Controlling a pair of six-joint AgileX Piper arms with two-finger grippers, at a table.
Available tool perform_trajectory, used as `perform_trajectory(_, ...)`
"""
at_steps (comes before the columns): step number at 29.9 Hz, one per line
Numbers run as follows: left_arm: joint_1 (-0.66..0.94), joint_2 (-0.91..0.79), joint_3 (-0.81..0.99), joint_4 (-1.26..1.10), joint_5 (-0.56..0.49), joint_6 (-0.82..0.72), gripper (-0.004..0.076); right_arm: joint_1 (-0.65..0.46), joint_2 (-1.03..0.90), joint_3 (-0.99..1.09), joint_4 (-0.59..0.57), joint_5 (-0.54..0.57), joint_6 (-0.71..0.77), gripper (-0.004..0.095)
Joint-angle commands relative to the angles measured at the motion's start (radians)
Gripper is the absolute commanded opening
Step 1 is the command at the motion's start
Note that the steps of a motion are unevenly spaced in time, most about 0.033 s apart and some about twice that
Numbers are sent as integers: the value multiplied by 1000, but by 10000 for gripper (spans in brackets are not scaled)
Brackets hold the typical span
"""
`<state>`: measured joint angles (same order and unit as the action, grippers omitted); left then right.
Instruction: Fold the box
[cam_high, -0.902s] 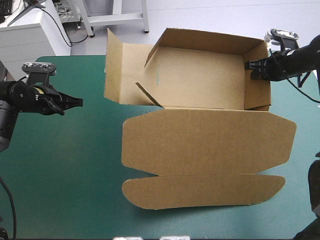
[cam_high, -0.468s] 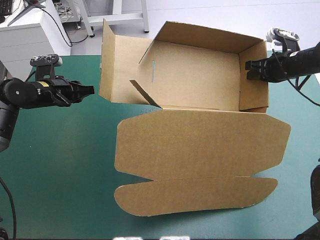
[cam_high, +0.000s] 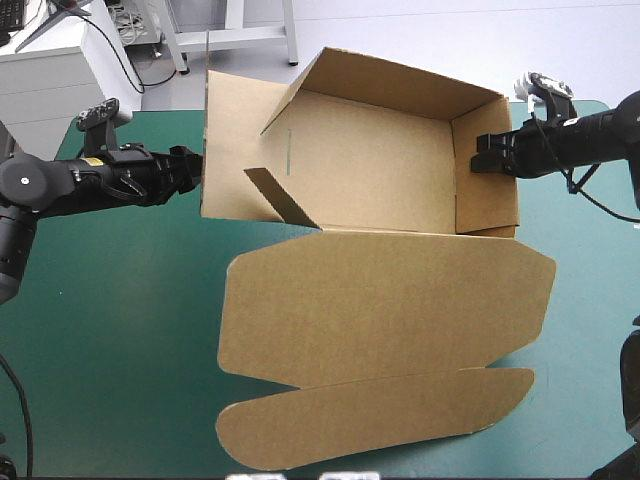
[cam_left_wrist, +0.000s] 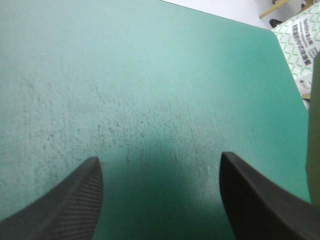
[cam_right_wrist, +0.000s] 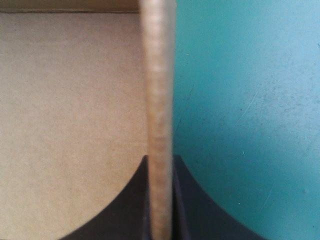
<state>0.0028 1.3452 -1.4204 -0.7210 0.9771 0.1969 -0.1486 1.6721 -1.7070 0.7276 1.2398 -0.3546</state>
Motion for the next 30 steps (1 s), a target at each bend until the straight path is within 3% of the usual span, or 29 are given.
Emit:
perform_trajectory(1,-1,-27,-24,-118,7,48,479,26,-49,-26,67,-30,-11,-19)
perform_trajectory(5,-1,-27,-24,-184,77,95,475,85,-43,-26,44,-101,28,-15)
perform_trajectory(13,-1,-27,-24,-192,172,122,474,224,-43,-26,-238,-191,159,-15)
perform_trajectory(30,-1,-27,-24,-276,235,146,474,359,25,-26,-245,-272,294,-15)
